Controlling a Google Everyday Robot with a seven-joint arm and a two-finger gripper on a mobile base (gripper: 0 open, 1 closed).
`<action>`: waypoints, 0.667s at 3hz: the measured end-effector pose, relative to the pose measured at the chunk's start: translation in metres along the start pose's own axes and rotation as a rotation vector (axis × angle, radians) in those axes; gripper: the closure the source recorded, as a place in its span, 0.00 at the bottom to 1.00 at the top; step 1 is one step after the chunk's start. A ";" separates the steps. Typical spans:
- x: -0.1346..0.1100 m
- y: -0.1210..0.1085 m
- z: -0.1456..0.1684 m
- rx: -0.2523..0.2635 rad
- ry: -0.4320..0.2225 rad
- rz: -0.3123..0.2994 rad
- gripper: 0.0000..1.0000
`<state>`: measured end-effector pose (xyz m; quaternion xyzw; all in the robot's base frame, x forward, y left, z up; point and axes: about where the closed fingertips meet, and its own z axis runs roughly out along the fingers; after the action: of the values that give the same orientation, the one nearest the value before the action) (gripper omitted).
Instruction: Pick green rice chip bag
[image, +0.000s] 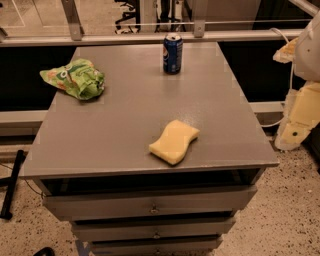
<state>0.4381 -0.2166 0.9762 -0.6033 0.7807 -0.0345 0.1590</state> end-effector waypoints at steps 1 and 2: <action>0.000 0.000 0.000 0.000 0.000 0.000 0.00; -0.011 0.001 0.006 -0.006 -0.034 -0.005 0.00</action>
Offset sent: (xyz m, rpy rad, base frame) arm 0.0084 0.0264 -0.0144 0.0769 0.0131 0.0367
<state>0.4417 -0.2050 0.9725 -0.6064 0.7764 -0.0220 0.1704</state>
